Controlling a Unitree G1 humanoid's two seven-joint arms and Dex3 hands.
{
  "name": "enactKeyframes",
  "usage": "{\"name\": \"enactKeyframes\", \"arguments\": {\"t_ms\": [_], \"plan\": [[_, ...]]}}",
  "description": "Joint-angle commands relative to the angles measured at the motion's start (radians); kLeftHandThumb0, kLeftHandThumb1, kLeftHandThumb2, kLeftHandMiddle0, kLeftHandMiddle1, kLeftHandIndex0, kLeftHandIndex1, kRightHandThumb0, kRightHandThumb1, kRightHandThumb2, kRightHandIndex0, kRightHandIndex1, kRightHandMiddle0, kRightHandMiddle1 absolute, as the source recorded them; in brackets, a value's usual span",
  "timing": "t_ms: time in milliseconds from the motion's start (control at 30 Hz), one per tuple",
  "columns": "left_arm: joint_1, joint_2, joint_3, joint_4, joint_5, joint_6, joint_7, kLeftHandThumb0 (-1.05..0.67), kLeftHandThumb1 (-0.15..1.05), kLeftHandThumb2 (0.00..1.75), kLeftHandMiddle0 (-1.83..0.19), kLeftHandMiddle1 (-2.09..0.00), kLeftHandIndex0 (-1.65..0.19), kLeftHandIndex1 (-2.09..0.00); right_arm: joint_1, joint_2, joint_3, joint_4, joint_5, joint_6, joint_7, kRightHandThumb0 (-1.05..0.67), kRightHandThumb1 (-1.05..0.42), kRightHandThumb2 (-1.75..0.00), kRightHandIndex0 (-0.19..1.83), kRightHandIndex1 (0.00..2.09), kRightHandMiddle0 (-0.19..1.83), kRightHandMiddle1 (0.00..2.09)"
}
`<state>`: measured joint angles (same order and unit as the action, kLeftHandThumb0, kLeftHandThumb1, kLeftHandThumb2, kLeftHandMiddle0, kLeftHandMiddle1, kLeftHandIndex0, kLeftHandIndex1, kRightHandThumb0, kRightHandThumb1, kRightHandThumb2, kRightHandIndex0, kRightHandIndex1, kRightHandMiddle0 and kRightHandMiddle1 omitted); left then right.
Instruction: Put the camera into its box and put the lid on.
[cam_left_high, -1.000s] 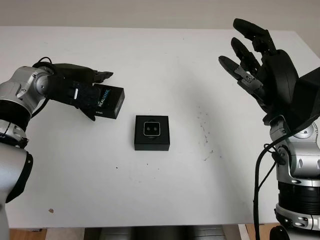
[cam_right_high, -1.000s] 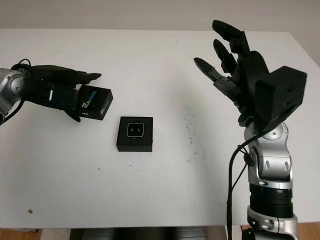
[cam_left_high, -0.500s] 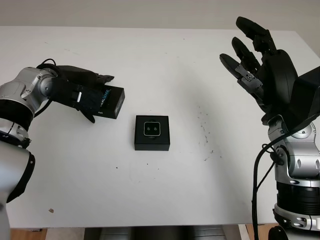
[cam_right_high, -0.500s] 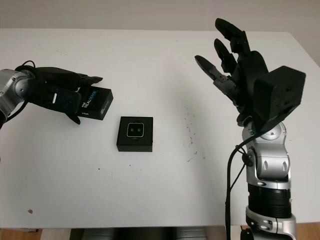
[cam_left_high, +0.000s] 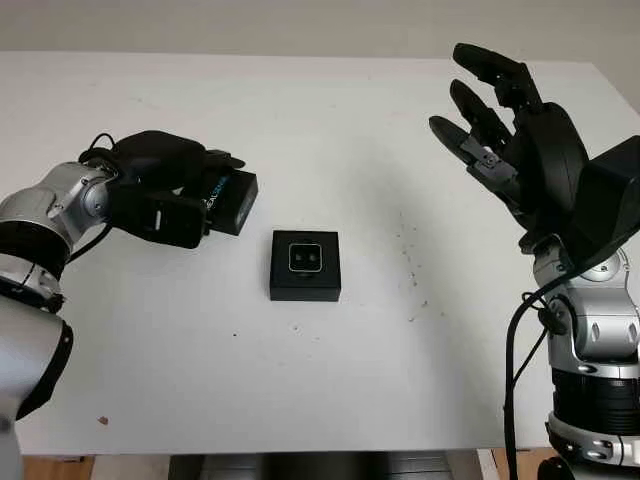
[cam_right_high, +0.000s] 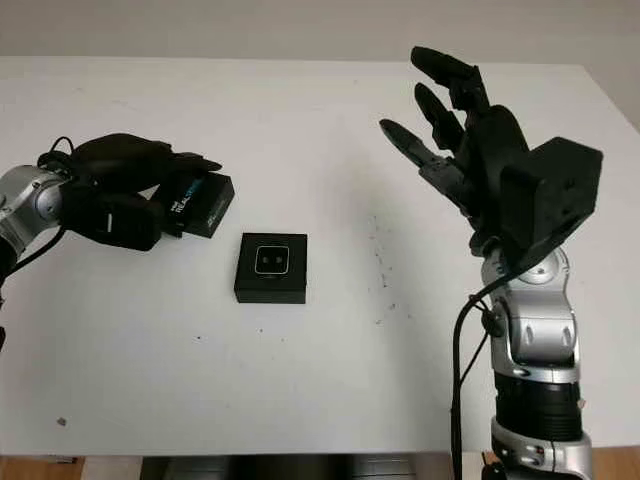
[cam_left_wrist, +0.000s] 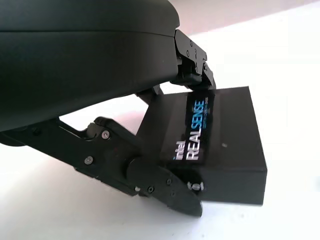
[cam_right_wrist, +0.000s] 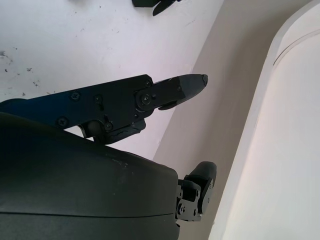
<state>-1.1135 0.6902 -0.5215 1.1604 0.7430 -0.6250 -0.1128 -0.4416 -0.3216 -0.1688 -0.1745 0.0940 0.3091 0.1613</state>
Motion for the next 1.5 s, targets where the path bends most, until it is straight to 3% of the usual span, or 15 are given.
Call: {"name": "enactKeyframes", "arguments": {"t_ms": [0,200,400,467,600,767,933,1300,1467], "plan": [[0.021,0.004,-0.003,0.013,0.005,-0.003,0.013,-0.29,1.02,0.05,-0.22,-1.24,-0.31,-0.81,0.007,-0.003,-0.001,-0.032,0.0,0.009,-0.003,-0.39,-1.05,-0.06,0.16,0.11,-0.16,0.78],[0.026,0.002,0.009,0.001,-0.017,0.017,-0.022,-0.28,1.04,0.08,-0.32,-1.07,-0.31,-0.93,0.014,-0.002,0.003,-0.041,-0.006,0.01,-0.005,-0.36,-1.05,-0.08,0.15,0.1,-0.17,0.75],[0.049,-0.007,0.099,-0.061,-0.138,0.051,-0.086,-0.28,1.05,0.16,-0.23,-1.42,-0.22,-1.21,0.023,0.007,0.013,-0.038,-0.008,0.015,-0.006,-0.32,-1.05,-0.11,0.15,0.1,-0.16,0.74],[0.057,-0.022,0.157,-0.109,-0.223,0.129,-0.166,-0.26,1.05,0.15,-0.26,-1.58,-0.21,-1.31,0.026,0.009,0.019,-0.031,-0.011,0.008,-0.006,-0.34,-1.05,-0.09,0.16,0.1,-0.15,0.73],[0.087,-0.031,0.236,-0.265,-0.331,0.298,-0.288,-0.26,1.05,0.15,-0.29,-1.67,-0.19,-1.43,0.03,0.021,0.024,-0.019,0.003,0.006,0.001,-0.37,-1.05,-0.08,0.17,0.11,-0.16,0.76],[0.122,-0.015,0.27,-0.532,-0.349,0.56,-0.416,-0.29,1.05,0.13,-0.32,-1.72,-0.2,-1.6,0.038,0.033,0.053,-0.012,-0.018,0.004,-0.006,-0.38,-1.05,-0.07,0.16,0.1,-0.17,0.81],[0.149,0.001,0.275,-0.75,-0.339,0.791,-0.55,-0.3,1.05,0.12,-0.36,-1.67,-0.24,-1.61,0.035,0.061,0.066,0.003,-0.016,0.012,-0.014,-0.4,-1.04,-0.06,0.15,0.1,-0.18,0.83],[0.156,0.006,0.259,-0.965,-0.344,1.142,-0.761,-0.3,1.05,0.12,-0.41,-1.66,-0.34,-1.49,0.034,0.096,0.081,0.016,-0.011,0.014,-0.02,-0.43,-1.02,-0.05,0.15,0.09,-0.19,0.89],[0.172,0.019,0.254,-1.023,-0.355,1.214,-0.813,-0.29,1.05,0.11,-0.41,-1.64,-0.32,-1.49,0.031,0.104,0.083,0.018,-0.01,0.015,-0.021,-0.43,-1.02,-0.05,0.15,0.09,-0.19,0.86]]}}
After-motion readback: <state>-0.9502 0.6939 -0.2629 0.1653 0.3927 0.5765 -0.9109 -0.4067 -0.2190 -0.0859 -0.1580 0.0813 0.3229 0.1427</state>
